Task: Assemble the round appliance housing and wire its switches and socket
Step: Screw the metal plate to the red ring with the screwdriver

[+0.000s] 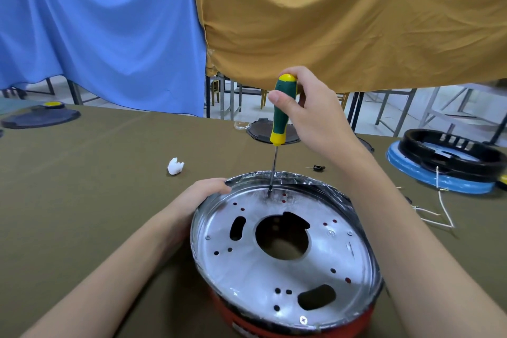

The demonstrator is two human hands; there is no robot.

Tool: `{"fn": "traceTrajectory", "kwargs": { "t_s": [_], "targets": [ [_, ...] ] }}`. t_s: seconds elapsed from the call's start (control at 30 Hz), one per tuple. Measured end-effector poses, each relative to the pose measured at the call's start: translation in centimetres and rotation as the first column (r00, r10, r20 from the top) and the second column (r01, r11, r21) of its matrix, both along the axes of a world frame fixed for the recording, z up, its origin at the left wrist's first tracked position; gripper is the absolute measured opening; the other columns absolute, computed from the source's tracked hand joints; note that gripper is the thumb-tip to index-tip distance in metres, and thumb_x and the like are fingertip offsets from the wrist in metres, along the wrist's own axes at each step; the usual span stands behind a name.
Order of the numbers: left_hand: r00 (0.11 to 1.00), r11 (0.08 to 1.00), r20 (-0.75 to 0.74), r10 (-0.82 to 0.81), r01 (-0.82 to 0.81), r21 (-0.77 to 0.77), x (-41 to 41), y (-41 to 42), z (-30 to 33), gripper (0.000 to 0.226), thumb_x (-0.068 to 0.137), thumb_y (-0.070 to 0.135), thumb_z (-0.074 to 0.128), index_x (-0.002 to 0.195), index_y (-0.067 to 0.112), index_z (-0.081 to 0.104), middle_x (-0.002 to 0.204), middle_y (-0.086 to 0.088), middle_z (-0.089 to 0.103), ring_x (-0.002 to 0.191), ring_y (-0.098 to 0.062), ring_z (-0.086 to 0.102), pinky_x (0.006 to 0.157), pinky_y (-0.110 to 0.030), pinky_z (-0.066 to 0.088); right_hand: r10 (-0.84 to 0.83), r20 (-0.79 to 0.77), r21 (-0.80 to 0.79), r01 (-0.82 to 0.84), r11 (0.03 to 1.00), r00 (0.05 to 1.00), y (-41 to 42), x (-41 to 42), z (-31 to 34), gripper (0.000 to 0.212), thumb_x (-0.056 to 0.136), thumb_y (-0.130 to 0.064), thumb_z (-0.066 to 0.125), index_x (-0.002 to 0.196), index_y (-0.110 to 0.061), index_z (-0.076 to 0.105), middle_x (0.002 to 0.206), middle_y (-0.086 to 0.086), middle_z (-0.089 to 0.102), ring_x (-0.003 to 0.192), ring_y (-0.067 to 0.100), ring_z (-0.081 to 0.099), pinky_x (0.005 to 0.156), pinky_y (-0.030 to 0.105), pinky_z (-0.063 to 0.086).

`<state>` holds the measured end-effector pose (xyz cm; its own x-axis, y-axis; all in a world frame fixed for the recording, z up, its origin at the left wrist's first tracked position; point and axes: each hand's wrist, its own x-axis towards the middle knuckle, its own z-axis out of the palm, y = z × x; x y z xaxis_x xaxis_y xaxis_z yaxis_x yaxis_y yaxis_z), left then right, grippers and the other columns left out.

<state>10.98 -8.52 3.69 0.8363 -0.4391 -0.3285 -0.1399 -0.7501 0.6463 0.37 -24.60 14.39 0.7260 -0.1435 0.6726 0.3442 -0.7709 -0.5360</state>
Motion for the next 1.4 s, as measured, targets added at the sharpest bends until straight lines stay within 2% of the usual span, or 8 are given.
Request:
{"fn": "traceTrajectory", "kwargs": {
  "t_s": [0.1, 0.23, 0.37, 0.57, 0.87, 1.03, 1.13, 1.4],
  "targets": [
    [1.0, 1.0, 0.011, -0.022, 0.022, 0.002, 0.0, 0.0, 0.2, 0.038, 0.102, 0.003, 0.036, 0.137, 0.012, 0.045, 0.086, 0.008, 0.044, 0.085, -0.01, 0.045, 0.051, -0.002, 0.033, 0.081, -0.028, 0.083, -0.079, 0.993, 0.996, -0.4, -0.3, 0.4, 0.021, 0.098, -0.03, 0.06, 0.117, -0.021, 0.057, 0.095, -0.001, 0.059, 0.076, 0.004, 0.052, 0.064, 0.013, 0.045],
    [1.0, 1.0, 0.004, -0.005, 0.005, 0.03, -0.1, -0.4, 0.2, 0.018, 0.102, 0.001, 0.031, 0.095, 0.014, 0.041, 0.077, 0.009, 0.032, 0.087, -0.013, 0.039, 0.055, -0.008, 0.03, 0.168, -0.078, 0.221, -0.147, 0.964, 0.983, -0.7, -0.4, 0.4, 0.023, 0.097, -0.018, 0.062, 0.12, -0.018, 0.057, 0.105, 0.013, 0.066, 0.099, 0.029, 0.066, 0.091, 0.048, 0.054],
    [1.0, 1.0, -0.005, -0.01, 0.01, 0.019, -0.2, -0.4, 0.2, 0.019, 0.102, 0.0, 0.031, 0.104, 0.018, 0.036, 0.077, 0.011, 0.033, 0.066, -0.001, 0.031, 0.048, -0.001, 0.032, 0.016, 0.017, 0.211, -0.02, 0.977, 1.0, -0.3, 0.3, 0.0, 0.02, 0.09, -0.027, 0.072, 0.103, -0.021, 0.059, 0.083, -0.001, 0.065, 0.068, -0.01, 0.06, 0.061, 0.007, 0.047],
    [1.0, 1.0, 0.007, -0.01, 0.01, 0.01, -0.6, -0.5, 0.6, 0.042, 0.103, -0.002, 0.028, 0.07, 0.024, 0.026, 0.075, 0.009, 0.026, 0.064, 0.0, 0.023, 0.047, 0.0, 0.031, -0.037, 0.033, 0.186, 0.03, 0.982, 0.999, -0.2, 0.3, -0.4, 0.022, 0.09, -0.037, 0.071, 0.105, -0.025, 0.06, 0.085, -0.007, 0.062, 0.066, -0.005, 0.051, 0.055, 0.007, 0.039],
    [0.997, 0.999, 0.079, -0.017, 0.021, -0.043, 0.3, 0.2, -0.8, 0.028, 0.103, 0.004, 0.037, 0.128, 0.015, 0.042, 0.086, 0.011, 0.037, 0.072, -0.008, 0.043, 0.05, -0.003, 0.034, 0.02, 0.048, 0.173, -0.028, 0.985, 0.999, 0.5, 0.8, -0.9, 0.035, 0.099, -0.029, 0.058, 0.133, -0.023, 0.051, 0.096, -0.006, 0.06, 0.087, 0.002, 0.063, 0.066, 0.014, 0.052],
    [0.974, 0.903, -0.213, -0.076, -0.023, -0.429, -1.8, 3.4, -1.5, 0.015, 0.1, 0.003, 0.046, 0.106, 0.017, 0.05, 0.098, 0.002, 0.056, 0.077, -0.007, 0.054, 0.052, 0.001, 0.037, -0.005, 0.099, 0.188, -0.014, 0.982, 0.995, -0.1, 0.8, -1.3, 0.032, 0.096, -0.031, 0.064, 0.124, -0.021, 0.054, 0.094, -0.005, 0.062, 0.081, -0.003, 0.059, 0.061, 0.008, 0.045],
    [0.91, 0.81, -0.349, -0.224, -0.025, -0.586, -3.7, 4.8, -0.1, 0.03, 0.081, 0.007, 0.065, 0.105, 0.023, 0.074, 0.112, -0.008, 0.073, 0.092, -0.027, 0.073, 0.07, -0.025, 0.058, -0.008, 0.134, 0.246, -0.025, 0.969, 0.991, -0.2, 0.7, -1.4, 0.036, 0.092, -0.03, 0.069, 0.125, -0.021, 0.058, 0.098, -0.003, 0.066, 0.088, 0.007, 0.061, 0.072, 0.012, 0.047],
    [0.896, 0.772, -0.339, -0.286, 0.006, -0.635, -4.2, 5.2, 0.3, 0.05, 0.066, -0.001, 0.063, 0.11, 0.021, 0.073, 0.115, -0.018, 0.071, 0.094, -0.033, 0.071, 0.078, -0.04, 0.06, 0.071, 0.17, 0.278, -0.117, 0.954, 0.983, -0.1, 0.1, -0.1, 0.03, 0.099, -0.02, 0.058, 0.129, -0.017, 0.054, 0.1, -0.001, 0.063, 0.095, 0.017, 0.063, 0.089, 0.039, 0.054]
  ]
}}
